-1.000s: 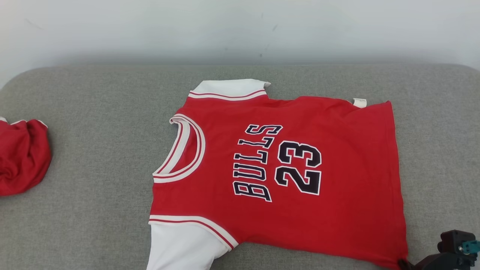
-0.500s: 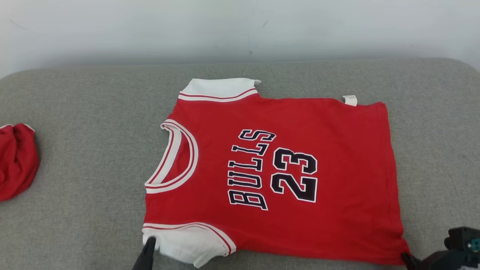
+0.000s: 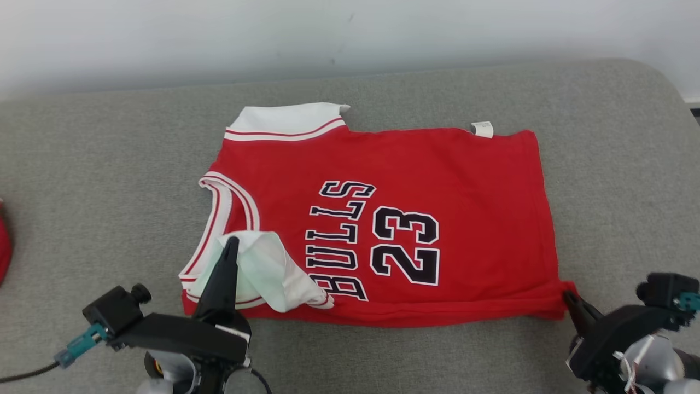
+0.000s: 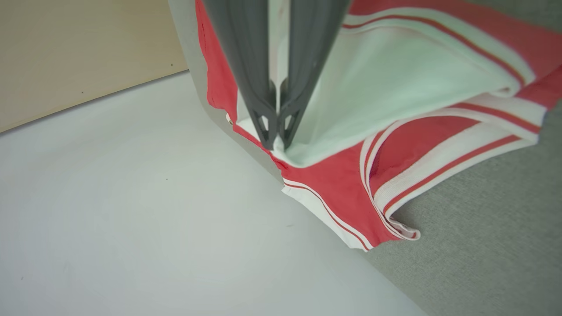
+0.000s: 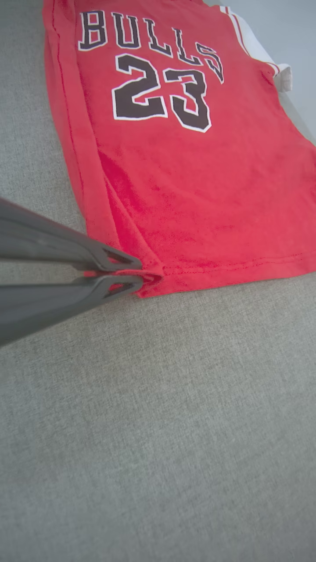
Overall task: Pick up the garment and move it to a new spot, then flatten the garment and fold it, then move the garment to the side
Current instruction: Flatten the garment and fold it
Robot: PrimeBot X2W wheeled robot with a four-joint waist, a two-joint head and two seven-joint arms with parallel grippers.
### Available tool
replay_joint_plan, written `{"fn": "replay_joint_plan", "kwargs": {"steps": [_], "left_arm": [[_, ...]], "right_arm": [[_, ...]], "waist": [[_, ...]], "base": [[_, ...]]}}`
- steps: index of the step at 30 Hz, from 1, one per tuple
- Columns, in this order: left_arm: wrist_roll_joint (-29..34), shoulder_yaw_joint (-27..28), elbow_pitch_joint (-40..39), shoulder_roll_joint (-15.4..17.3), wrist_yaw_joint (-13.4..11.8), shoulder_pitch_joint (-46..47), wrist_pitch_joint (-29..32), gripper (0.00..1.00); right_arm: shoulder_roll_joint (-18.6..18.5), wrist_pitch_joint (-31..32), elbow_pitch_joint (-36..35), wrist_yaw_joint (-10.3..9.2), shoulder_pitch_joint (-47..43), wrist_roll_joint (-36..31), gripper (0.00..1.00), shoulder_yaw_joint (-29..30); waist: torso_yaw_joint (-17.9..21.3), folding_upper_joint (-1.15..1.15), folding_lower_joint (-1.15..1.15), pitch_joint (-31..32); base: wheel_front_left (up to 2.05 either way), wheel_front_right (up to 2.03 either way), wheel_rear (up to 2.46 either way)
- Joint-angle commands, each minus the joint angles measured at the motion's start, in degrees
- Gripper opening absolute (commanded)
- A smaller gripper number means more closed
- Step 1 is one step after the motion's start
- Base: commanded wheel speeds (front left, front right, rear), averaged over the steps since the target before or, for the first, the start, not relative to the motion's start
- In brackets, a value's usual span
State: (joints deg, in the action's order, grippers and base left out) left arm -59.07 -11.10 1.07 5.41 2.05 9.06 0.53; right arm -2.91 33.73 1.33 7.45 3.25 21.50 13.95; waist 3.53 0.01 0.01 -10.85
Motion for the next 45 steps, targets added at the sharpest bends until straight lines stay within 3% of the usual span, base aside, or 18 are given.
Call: {"fn": "replay_joint_plan", "kwargs": {"steps": [1, 23, 31, 32, 33, 34, 41, 45], "left_arm": [[0.93, 0.09, 1.69, -0.36, 0.54, 2.26, -0.95, 0.0], [4.24, 1.56, 11.11, -0.83, 2.5, 13.9, -10.47, 0.0], [6.54, 0.08, 14.58, -0.62, 2.15, 16.06, -11.71, 0.0], [7.05, 0.31, 15.15, -0.62, 1.72, 16.42, -12.16, 0.0], [8.12, 0.3, 15.83, -0.47, 1.26, 16.89, -12.68, 0.44], [9.3, -0.02, 16.55, -0.16, 0.86, 17.18, -13.01, 0.99], [16.09, 0.61, 17.75, 1.14, -1.13, 17.56, -15.4, 1.0], [22.56, 1.17, 15.45, 3.06, -2.82, 14.52, -15.8, 1.0]], "right_arm": [[0.05, -0.97, 1.09, 0.09, 1.83, 0.18, 0.0, -1.18], [0.03, -15.01, 12.4, 0.09, 15.42, 0.11, 0.0, -5.7], [0.02, -16.24, 15.39, 0.09, 17.08, -2.21, 0.0, -4.74], [0.03, -16.34, 15.71, 0.09, 17.28, -2.87, 0.07, -4.63], [0.05, -16.76, 15.91, 0.09, 17.7, -3.22, 1.0, -4.58], [0.03, -17.31, 16.15, 0.09, 18.1, -3.79, 1.0, -4.27], [0.02, -21.87, 16.38, 0.09, 19.34, -3.06, 1.0, -4.13], [0.03, -21.26, 14.45, 0.09, 17.32, -4.06, 1.0, -2.85]], "waist": [[1.62, -0.01, -0.01, -1.52], [1.06, -0.01, -0.01, -5.35], [0.11, -0.01, -0.01, -5.63], [0.02, -0.01, -0.01, -5.7], [-0.06, -0.01, -0.01, -5.76], [-0.11, -0.01, -0.01, -5.81], [-0.44, -0.01, -0.01, -5.88], [-0.64, -0.01, -0.01, -5.54]], "base": [[0.0, 0.0, 0.0], [0.0, 0.0, 0.0], [0.0, 0.0, 0.0], [0.0, 0.0, 0.0], [0.0, 0.0, 0.0], [0.0, 0.0, 0.0], [0.0, 0.0, 0.0], [0.0, 0.0, 0.0]]}}
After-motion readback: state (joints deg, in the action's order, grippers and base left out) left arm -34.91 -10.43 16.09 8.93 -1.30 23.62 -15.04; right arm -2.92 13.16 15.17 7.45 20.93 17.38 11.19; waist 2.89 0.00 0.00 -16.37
